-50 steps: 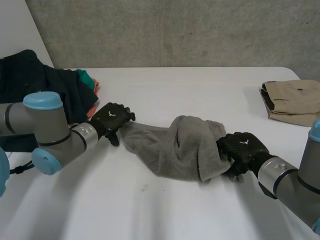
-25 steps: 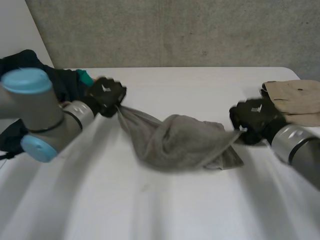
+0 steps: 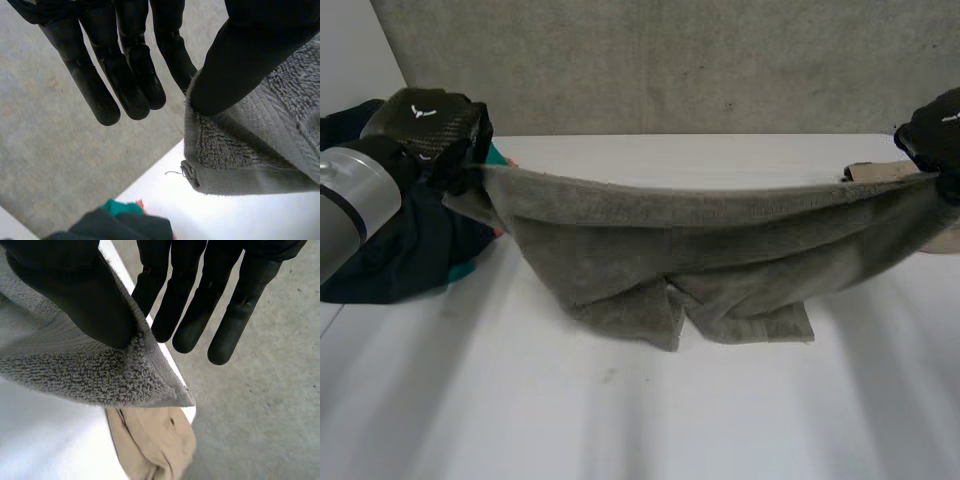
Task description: Fold the laundry.
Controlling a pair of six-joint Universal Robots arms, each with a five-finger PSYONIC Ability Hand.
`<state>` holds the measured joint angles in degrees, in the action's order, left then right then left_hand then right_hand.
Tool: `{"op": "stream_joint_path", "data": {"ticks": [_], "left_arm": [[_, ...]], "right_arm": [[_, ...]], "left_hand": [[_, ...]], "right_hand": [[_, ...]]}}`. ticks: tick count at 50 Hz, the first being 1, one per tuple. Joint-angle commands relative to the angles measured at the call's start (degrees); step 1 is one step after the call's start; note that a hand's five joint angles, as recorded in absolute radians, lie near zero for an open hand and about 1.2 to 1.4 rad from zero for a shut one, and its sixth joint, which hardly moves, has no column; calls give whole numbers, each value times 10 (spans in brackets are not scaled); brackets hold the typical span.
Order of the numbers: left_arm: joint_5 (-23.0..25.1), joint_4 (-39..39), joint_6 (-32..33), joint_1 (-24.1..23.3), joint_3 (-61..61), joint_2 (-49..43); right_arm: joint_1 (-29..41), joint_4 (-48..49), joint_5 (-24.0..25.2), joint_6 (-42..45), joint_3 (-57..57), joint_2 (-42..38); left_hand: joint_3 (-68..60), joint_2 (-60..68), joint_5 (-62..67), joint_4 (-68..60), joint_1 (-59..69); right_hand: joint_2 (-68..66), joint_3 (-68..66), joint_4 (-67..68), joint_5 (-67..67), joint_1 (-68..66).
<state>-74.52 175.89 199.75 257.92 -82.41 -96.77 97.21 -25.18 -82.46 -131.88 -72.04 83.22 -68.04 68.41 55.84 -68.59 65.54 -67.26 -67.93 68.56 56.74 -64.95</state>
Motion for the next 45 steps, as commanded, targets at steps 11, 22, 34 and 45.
{"op": "stream_joint_path", "data": {"ticks": [11, 22, 34, 45], "left_arm": [[-87, 114, 14, -43, 344, -306], [-106, 485, -14, -32, 436, -323], [-97, 415, -24, -27, 307, -320], [-69, 399, -11, -34, 113, -359]], "right_arm": [[83, 128, -111, 57, 265, -276], [87, 573, -96, 56, 311, -283], [86, 554, -71, -14, 198, -282], [82, 424, -35, -36, 79, -364]], "left_hand": [[-120, 116, 142, -114, 145], [-120, 116, 142, -114, 145], [-120, 116, 142, -114, 145], [-120, 116, 142, -114, 145]], "right_hand": [[-127, -121, 114, 133, -150], [-127, -121, 114, 133, -150], [-127, -121, 114, 133, -150], [-127, -121, 114, 133, -150]]}}
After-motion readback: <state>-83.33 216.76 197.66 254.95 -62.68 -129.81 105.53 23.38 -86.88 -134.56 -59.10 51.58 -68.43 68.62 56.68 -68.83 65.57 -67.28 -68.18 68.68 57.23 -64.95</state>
